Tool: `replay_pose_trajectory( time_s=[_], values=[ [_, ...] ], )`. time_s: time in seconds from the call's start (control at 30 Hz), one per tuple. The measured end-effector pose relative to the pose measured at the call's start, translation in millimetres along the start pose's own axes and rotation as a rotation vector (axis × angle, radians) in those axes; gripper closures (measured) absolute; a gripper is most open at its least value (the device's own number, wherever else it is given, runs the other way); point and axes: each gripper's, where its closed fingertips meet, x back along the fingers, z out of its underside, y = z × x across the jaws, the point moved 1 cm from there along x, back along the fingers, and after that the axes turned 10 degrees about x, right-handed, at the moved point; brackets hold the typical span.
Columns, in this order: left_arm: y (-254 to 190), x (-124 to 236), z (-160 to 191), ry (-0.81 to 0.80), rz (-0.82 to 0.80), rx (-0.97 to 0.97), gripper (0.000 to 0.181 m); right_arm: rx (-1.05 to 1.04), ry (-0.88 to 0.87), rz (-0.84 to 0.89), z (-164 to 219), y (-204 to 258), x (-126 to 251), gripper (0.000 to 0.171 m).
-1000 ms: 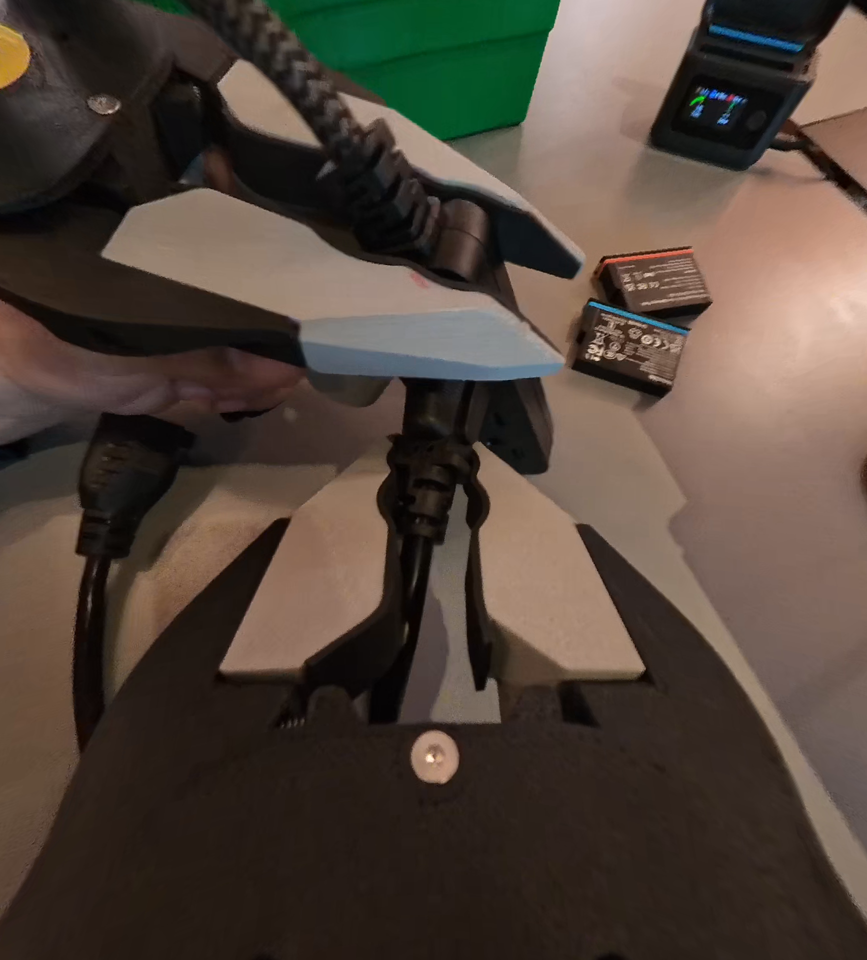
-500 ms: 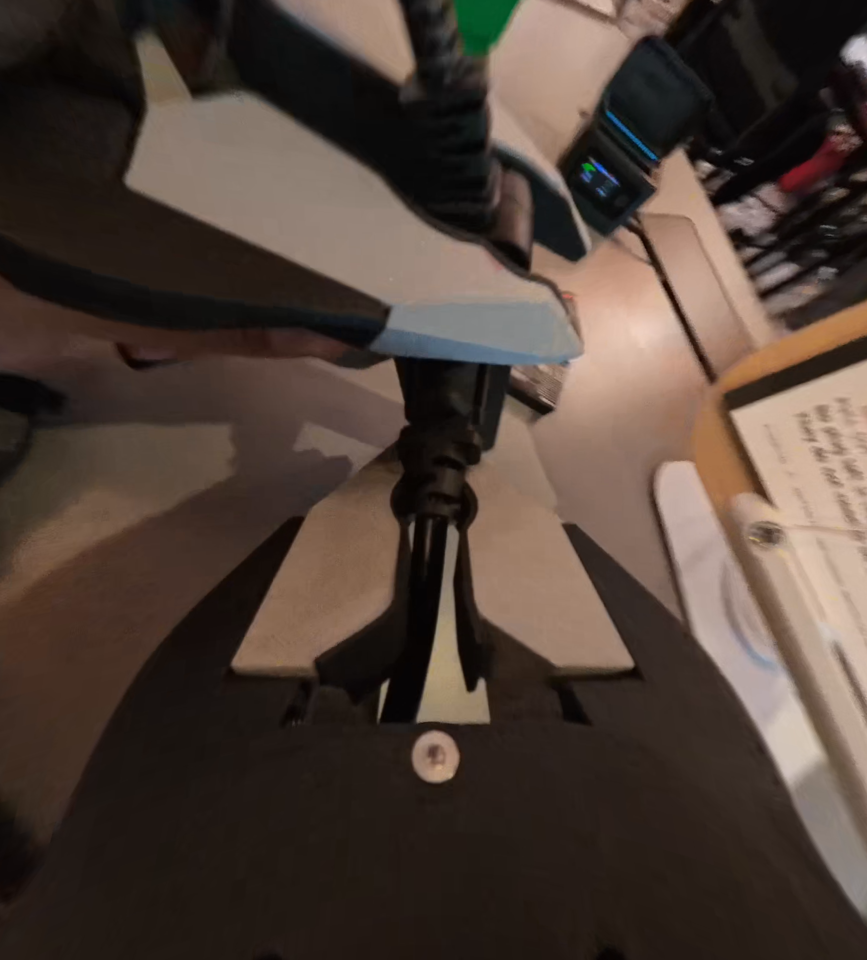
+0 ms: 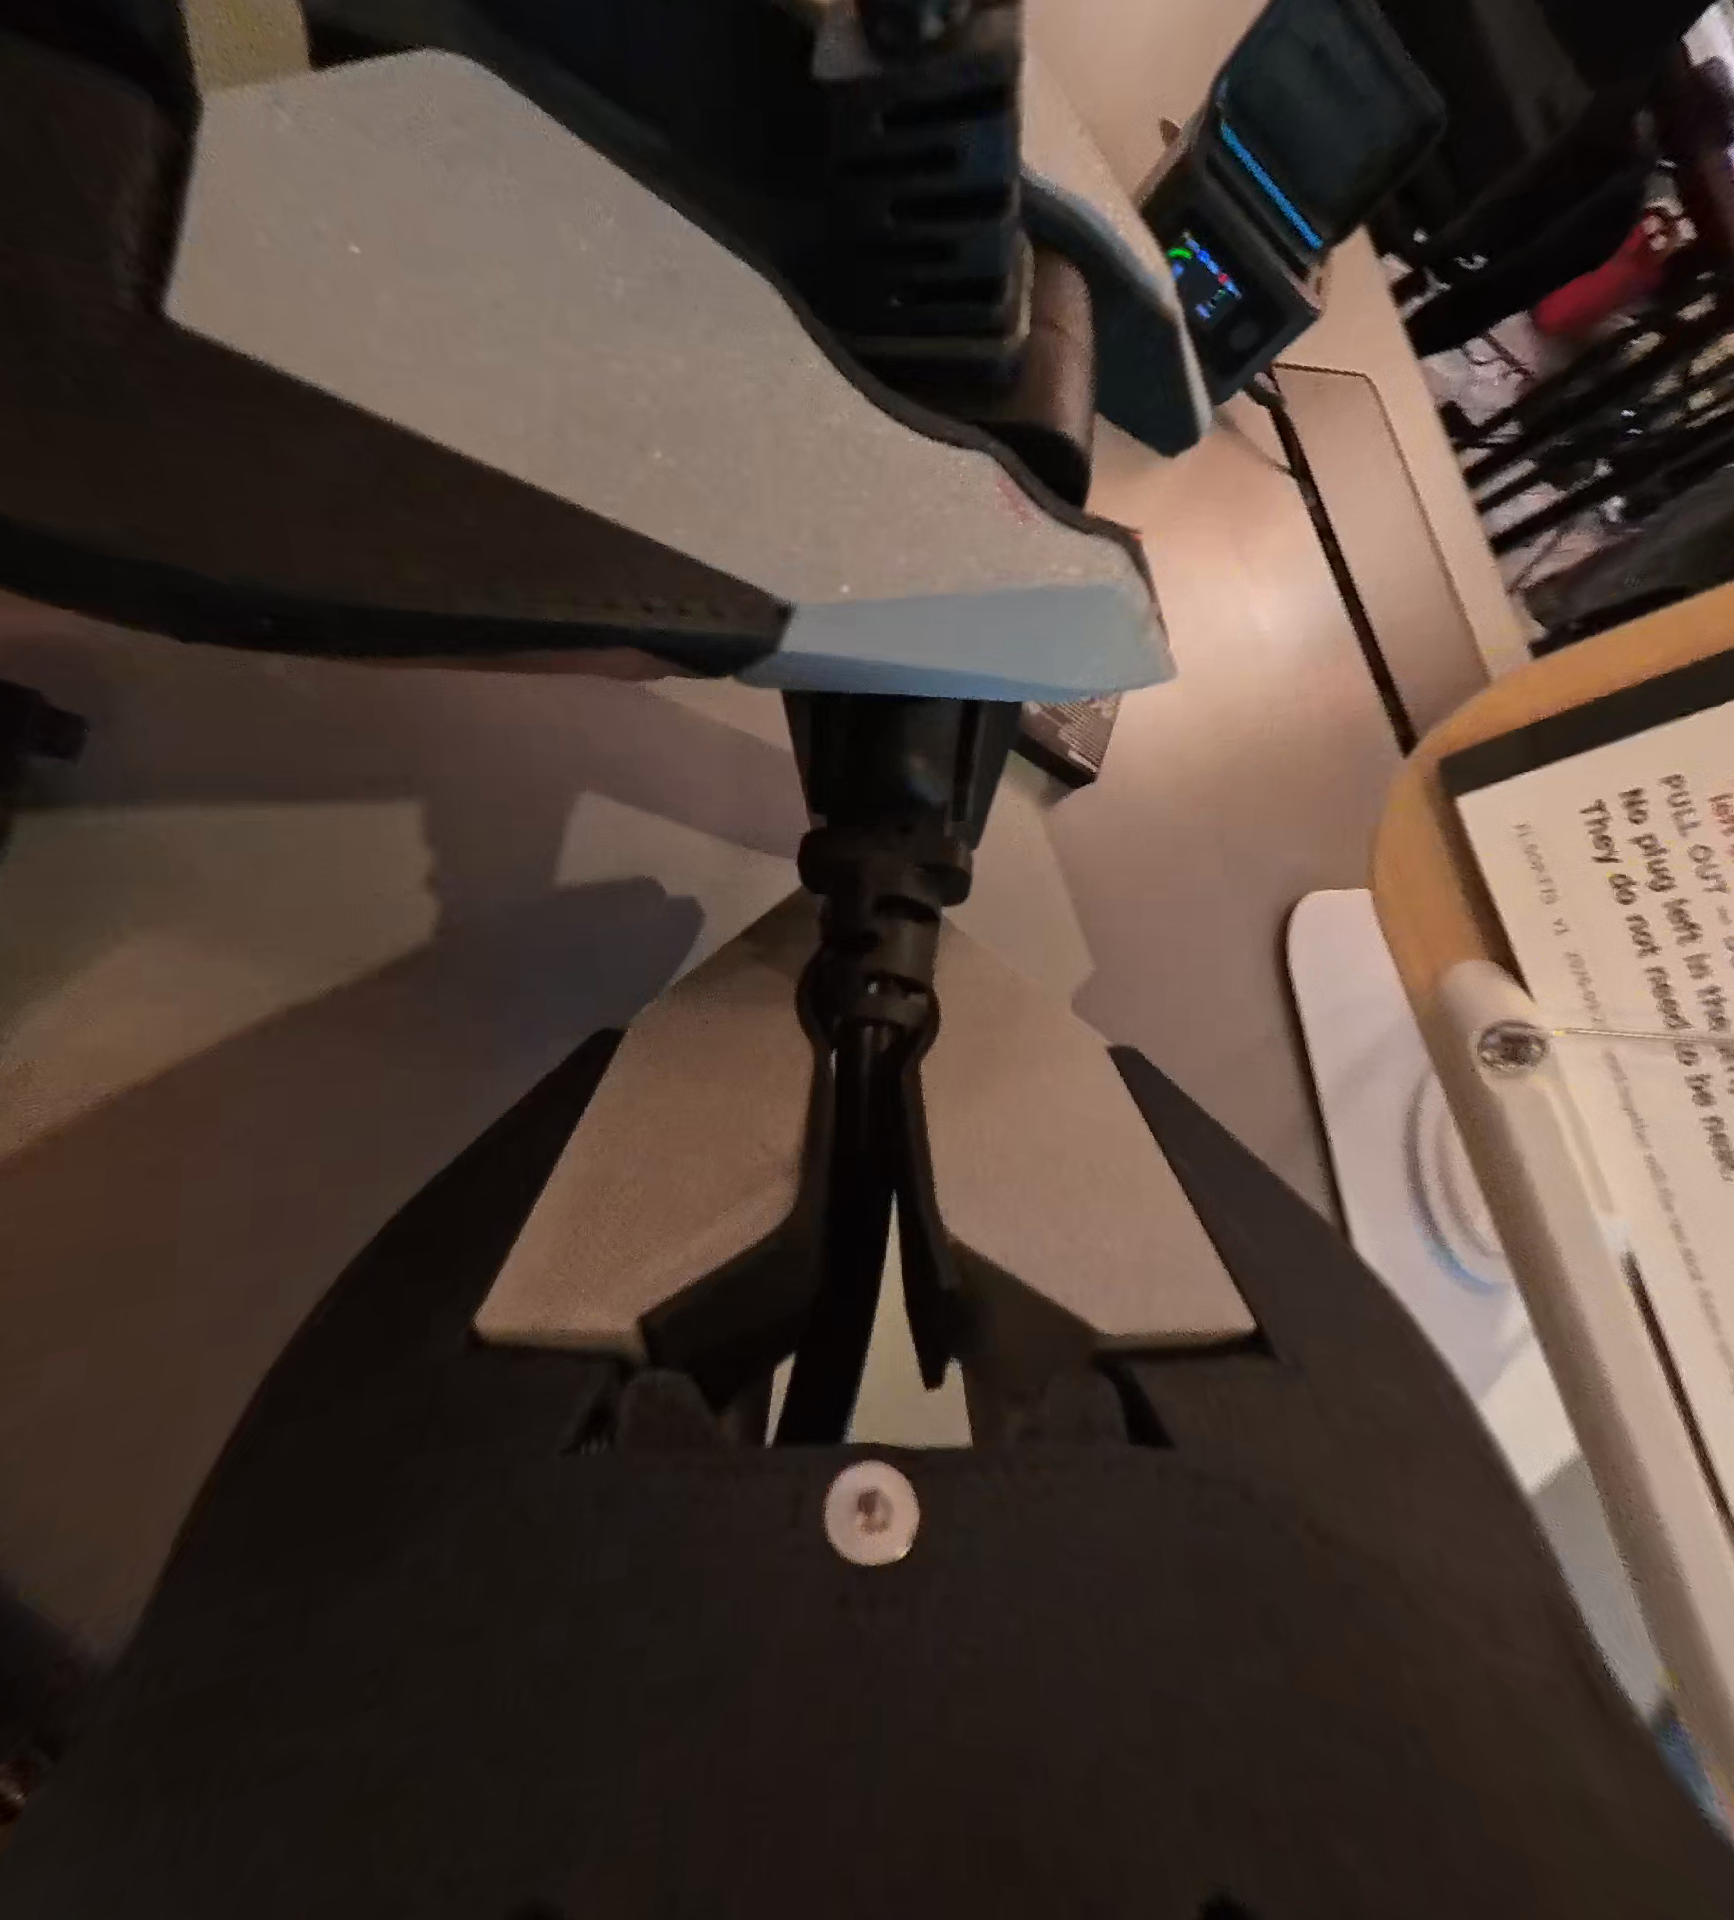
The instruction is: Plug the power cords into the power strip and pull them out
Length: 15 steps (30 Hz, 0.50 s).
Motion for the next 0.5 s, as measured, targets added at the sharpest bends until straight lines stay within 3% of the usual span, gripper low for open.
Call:
replay_pose_trajectory(
  time_s=[0.13, 0.3, 0.4, 0.5],
  values=[
    [-5, 3, -15, -0.061, -0.041, -0.036, 0.154, -0.15, -0.125, -0.141, -1, -9, -2, 0.17],
    [1, -3, 5, 0.028, -0.008, 0.017, 0.155, -0.022, 0.012, -0.024, 5, 3, -5, 0.171],
    [-3, 0, -9, -0.025, -0.035, 0.004, 0.155, -0.143, -0.108, -0.156, 3, -7, -8, 0.17],
    [-3, 0, -7, -0.024, 0.003, 0.029, 0.156, -0.091, -0.08, -0.102, 1, -3, -2, 0.171]
  ],
)
